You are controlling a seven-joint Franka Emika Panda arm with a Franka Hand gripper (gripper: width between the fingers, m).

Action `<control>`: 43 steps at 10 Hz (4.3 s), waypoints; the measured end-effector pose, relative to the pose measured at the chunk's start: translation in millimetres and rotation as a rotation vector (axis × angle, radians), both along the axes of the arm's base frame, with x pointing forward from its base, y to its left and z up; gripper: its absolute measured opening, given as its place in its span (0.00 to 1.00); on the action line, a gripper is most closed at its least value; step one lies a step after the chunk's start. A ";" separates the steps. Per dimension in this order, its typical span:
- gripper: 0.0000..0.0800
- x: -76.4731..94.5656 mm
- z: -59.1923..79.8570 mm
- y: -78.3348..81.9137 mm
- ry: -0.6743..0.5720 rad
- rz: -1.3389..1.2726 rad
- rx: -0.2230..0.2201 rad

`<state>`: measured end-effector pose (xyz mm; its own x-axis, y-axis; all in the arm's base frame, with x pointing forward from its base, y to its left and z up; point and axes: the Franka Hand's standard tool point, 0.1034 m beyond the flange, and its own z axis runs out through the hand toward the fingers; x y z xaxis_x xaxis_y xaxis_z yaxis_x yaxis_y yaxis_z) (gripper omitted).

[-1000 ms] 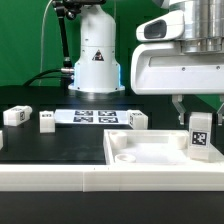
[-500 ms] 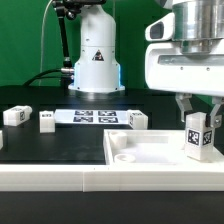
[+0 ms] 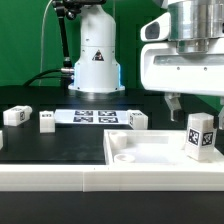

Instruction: Assemble one leg

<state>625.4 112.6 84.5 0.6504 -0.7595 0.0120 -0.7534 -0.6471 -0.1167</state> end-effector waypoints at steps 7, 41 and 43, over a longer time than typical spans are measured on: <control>0.81 -1.1 0.6 6.9 0.028 0.709 -0.102; 0.81 2.6 3.0 -1.5 0.029 0.867 -0.120; 0.65 2.6 3.0 -1.6 0.030 0.847 -0.118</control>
Offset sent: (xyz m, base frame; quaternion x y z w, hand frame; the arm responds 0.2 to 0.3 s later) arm 0.0071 0.0047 0.0013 -0.0547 -0.0287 -0.2464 0.9672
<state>628.0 111.1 87.5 0.9993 -0.0121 0.0343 -0.0121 -0.9999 -0.0013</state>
